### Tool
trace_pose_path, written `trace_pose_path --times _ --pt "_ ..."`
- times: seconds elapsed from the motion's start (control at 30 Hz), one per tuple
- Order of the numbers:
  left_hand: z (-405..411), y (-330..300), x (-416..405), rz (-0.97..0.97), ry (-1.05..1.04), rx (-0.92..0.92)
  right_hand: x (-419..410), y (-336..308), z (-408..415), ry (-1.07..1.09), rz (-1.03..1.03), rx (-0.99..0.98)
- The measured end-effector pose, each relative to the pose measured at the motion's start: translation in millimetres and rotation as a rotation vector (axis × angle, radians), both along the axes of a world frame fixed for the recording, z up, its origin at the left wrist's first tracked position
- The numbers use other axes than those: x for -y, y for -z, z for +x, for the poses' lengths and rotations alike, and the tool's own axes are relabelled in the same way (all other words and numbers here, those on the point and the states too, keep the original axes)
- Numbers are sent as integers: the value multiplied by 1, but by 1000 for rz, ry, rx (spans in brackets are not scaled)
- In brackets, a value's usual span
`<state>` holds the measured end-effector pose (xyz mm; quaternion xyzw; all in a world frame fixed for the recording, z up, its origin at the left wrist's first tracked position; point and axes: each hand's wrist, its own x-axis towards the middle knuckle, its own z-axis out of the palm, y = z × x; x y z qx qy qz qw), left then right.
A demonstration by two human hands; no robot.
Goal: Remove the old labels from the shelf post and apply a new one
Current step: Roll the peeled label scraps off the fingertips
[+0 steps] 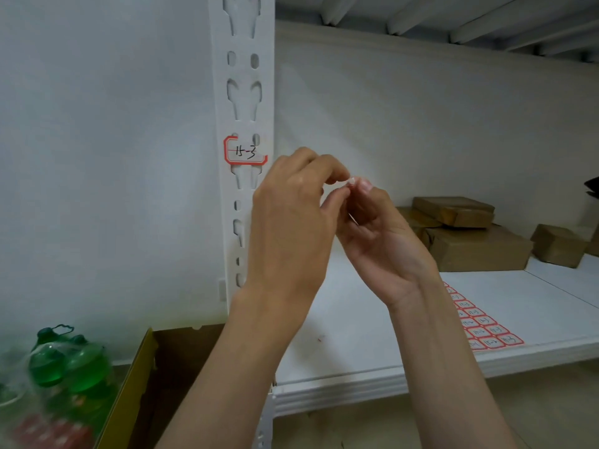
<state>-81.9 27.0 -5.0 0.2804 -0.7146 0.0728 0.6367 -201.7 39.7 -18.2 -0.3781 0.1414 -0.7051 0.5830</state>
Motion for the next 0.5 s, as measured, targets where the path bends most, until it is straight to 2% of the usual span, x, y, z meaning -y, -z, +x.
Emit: trace_pose_path --times 0.27,0.5 --pt "-5 10 10 -92 -29 7 0 2 -9 -18 56 -27" --pt "-14 20 14 -32 -112 -48 4 8 -7 23 86 -98"
